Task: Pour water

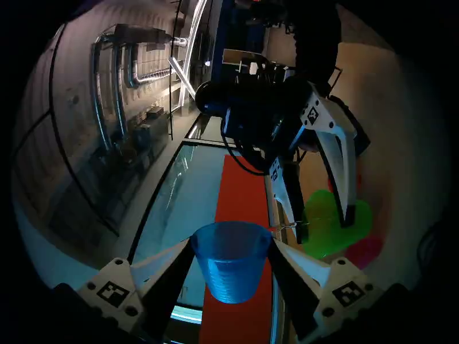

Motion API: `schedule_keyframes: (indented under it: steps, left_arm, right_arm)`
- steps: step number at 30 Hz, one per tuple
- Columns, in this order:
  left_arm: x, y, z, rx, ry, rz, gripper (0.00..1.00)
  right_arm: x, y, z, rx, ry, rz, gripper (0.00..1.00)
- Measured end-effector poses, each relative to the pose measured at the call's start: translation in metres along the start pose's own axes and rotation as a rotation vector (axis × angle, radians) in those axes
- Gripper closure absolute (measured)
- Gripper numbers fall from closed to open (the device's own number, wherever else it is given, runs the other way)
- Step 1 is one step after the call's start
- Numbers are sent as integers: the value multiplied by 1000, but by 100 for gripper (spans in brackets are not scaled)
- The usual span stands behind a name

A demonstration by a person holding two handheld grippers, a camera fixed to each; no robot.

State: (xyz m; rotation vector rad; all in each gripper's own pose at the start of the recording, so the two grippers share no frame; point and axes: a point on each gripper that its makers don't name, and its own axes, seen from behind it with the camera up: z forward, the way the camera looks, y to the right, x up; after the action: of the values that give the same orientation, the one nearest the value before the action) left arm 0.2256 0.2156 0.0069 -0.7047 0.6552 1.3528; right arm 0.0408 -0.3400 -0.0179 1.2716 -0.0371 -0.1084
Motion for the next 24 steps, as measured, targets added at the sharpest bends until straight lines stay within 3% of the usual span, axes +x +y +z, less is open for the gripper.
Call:
schedule_keyframes:
  steps: [24]
  left_arm:
    - [4, -4, 1, 11, -7, 86, 13]
  right_arm:
    - [2, 2, 0, -6, 4, -4, 5]
